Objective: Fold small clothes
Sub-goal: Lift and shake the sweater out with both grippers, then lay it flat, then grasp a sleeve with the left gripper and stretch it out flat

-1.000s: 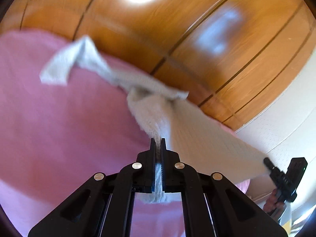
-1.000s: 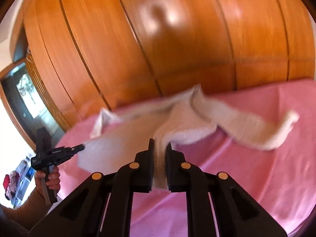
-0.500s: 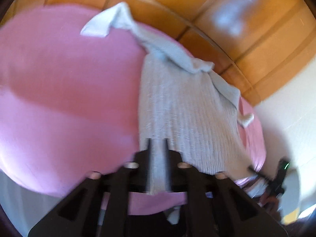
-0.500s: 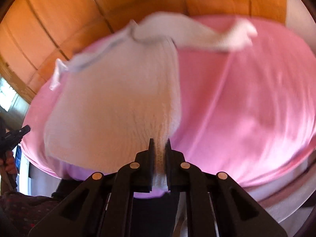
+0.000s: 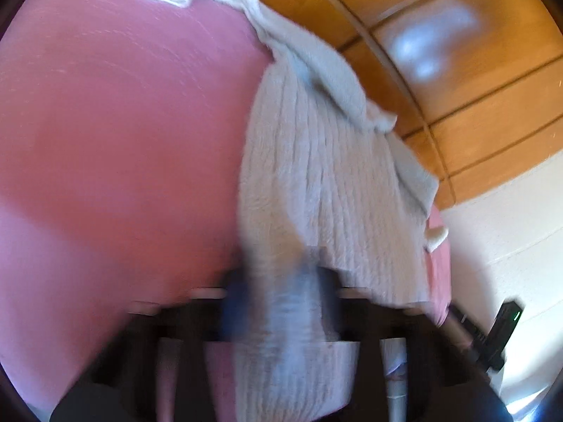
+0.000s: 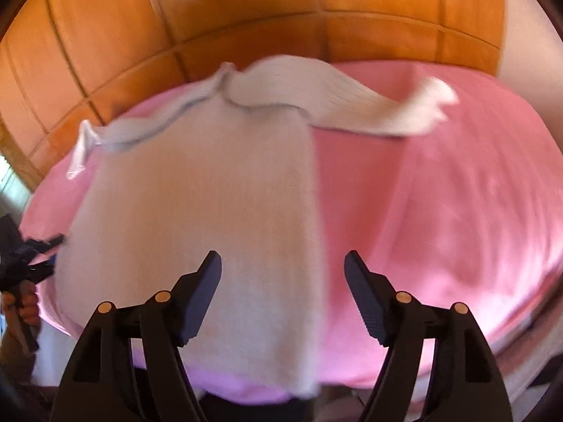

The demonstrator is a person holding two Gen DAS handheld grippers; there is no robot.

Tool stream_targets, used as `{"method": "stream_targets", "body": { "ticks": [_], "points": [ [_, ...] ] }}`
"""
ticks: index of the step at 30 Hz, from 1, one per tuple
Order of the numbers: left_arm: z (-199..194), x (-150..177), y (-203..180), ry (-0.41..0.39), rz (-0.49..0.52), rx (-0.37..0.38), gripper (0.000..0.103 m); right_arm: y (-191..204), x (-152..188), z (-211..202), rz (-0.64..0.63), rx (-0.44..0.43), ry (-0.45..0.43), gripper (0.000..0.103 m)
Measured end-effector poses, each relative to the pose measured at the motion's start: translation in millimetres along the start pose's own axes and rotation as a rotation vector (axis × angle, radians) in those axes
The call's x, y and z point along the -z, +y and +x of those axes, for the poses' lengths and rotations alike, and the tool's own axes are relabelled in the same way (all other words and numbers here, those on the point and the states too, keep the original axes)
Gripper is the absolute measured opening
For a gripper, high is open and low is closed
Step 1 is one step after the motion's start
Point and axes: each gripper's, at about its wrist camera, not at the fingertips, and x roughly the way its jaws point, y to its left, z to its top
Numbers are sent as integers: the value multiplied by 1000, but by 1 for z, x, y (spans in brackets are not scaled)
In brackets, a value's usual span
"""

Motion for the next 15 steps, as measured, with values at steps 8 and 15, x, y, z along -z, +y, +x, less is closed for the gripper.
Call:
{"method": "stream_targets", "body": {
  "ticks": [8,15],
  "points": [
    [-46,28,-14,-52,72,-46,8,103,-27,70,-198,-157,2,72],
    [-82,-2,28,-214,-66,-278,57,112,-3,116,-244,-117,20,84]
  ]
}}
